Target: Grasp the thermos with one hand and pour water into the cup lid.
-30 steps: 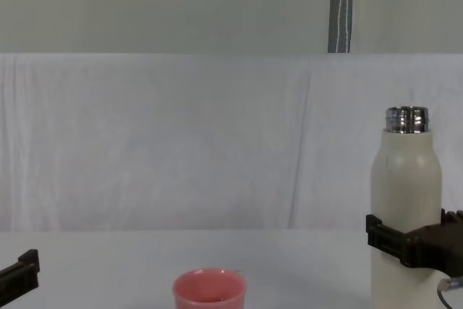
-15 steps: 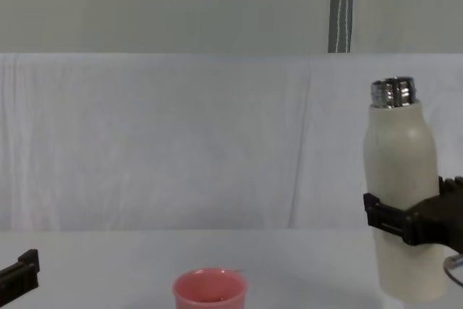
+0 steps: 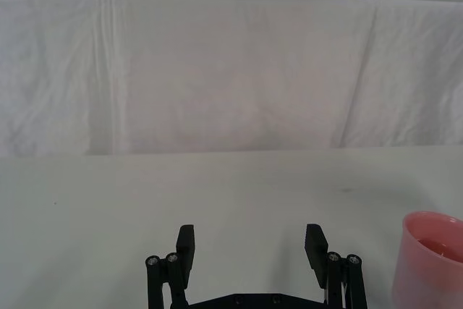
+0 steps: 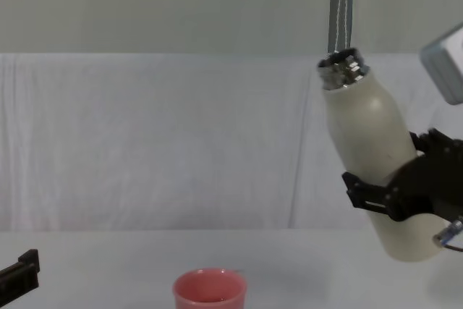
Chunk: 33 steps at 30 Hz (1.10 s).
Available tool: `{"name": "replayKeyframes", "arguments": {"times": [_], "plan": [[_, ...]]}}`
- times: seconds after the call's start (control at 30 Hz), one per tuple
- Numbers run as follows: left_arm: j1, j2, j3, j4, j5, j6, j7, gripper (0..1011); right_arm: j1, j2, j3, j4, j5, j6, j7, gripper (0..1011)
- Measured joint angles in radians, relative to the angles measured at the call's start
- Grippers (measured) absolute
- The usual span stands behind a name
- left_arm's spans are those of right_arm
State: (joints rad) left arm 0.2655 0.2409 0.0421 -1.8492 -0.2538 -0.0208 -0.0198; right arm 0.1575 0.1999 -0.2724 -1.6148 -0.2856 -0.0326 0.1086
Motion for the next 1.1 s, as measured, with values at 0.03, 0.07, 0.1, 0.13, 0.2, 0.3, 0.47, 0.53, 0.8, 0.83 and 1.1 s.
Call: {"name": "replayKeyframes", "arguments": {"times": [0.03, 0.07, 0.1, 0.13, 0.2, 0.3, 0.47, 0.53, 0.8, 0.83, 1.1], "plan": [[0.0, 0.0, 0.0, 0.0, 0.0, 0.0, 0.0, 1001, 0.001, 0.002, -0.005, -0.005, -0.011, 0.002, 0.0, 950], [0.0, 0.0, 0.0, 0.0, 0.0, 0.0, 0.0, 1001, 0.002, 0.007, -0.016, -0.015, -0.031, 0.008, 0.0, 950], [0.0, 0.0, 0.0, 0.0, 0.0, 0.0, 0.0, 1001, 0.003, 0.009, -0.021, -0.019, -0.042, 0.011, 0.0, 950], [0.0, 0.0, 0.0, 0.0, 0.0, 0.0, 0.0, 1001, 0.004, 0.012, -0.026, -0.023, -0.052, 0.013, 0.001, 950], [0.0, 0.0, 0.0, 0.0, 0.0, 0.0, 0.0, 1001, 0.007, 0.018, -0.041, -0.034, -0.079, 0.02, 0.006, 950], [0.0, 0.0, 0.0, 0.0, 0.0, 0.0, 0.0, 1001, 0.01, 0.026, -0.058, -0.042, -0.109, 0.028, 0.015, 950], [0.0, 0.0, 0.0, 0.0, 0.0, 0.0, 0.0, 1001, 0.015, 0.037, -0.076, -0.044, -0.139, 0.036, 0.029, 950], [0.0, 0.0, 0.0, 0.0, 0.0, 0.0, 0.0, 1001, 0.016, 0.043, -0.085, -0.044, -0.153, 0.039, 0.033, 950], [0.0, 0.0, 0.0, 0.0, 0.0, 0.0, 0.0, 1001, 0.024, 0.073, -0.128, -0.035, -0.215, 0.042, 0.058, 950], [0.0, 0.0, 0.0, 0.0, 0.0, 0.0, 0.0, 1001, 0.026, 0.077, -0.134, -0.034, -0.221, 0.042, 0.062, 950], [0.0, 0.0, 0.0, 0.0, 0.0, 0.0, 0.0, 1001, 0.049, 0.109, -0.188, -0.024, -0.287, 0.058, 0.101, 950]]}}
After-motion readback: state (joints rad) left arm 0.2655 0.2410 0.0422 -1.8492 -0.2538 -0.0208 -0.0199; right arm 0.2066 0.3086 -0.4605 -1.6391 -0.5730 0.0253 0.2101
